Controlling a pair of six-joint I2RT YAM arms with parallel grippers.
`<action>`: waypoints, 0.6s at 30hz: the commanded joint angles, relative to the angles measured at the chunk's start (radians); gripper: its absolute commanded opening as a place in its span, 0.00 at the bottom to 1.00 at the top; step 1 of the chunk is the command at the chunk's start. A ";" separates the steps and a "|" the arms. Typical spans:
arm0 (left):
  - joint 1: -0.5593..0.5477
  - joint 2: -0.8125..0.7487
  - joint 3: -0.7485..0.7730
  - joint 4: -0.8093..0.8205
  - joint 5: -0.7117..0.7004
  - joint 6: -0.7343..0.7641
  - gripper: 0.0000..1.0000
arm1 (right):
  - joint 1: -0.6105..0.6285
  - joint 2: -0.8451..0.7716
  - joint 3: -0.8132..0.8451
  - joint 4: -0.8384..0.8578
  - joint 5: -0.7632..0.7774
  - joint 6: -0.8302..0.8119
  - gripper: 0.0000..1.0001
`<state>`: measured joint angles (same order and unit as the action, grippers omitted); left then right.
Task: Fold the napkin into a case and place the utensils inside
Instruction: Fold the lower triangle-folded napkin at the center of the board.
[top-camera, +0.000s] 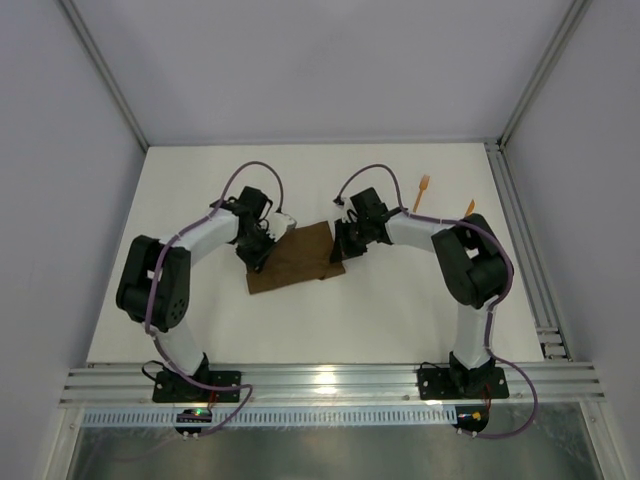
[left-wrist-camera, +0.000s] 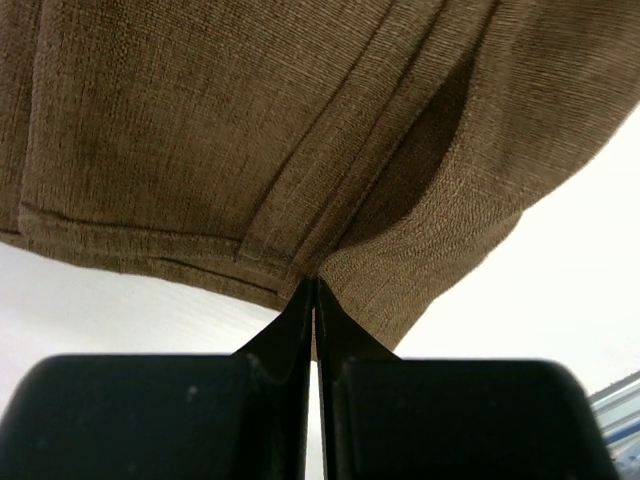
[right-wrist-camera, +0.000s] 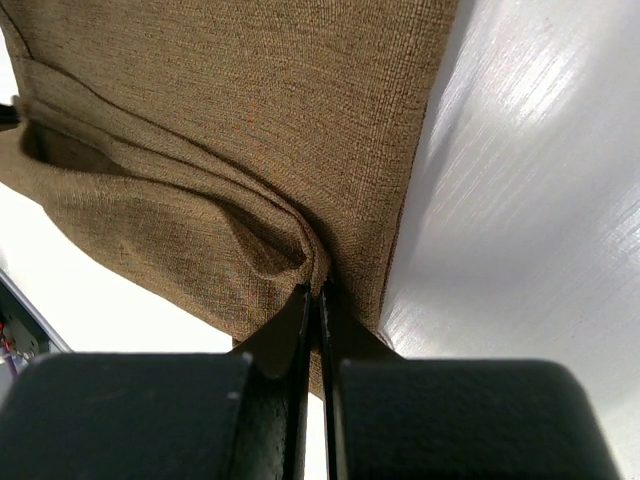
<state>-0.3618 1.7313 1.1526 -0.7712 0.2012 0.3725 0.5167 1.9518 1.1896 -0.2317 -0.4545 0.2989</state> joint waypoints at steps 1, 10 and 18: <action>0.001 0.059 0.041 0.033 -0.032 0.011 0.00 | -0.003 -0.034 -0.038 0.014 0.054 0.011 0.03; 0.001 0.109 0.041 0.041 -0.063 0.016 0.00 | -0.018 -0.083 -0.094 0.061 0.082 0.039 0.03; 0.001 0.105 0.038 0.035 -0.075 0.025 0.00 | -0.018 -0.162 -0.139 0.094 0.106 0.062 0.03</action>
<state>-0.3630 1.8130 1.1885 -0.7589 0.1707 0.3752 0.5064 1.8626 1.0649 -0.1482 -0.4023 0.3511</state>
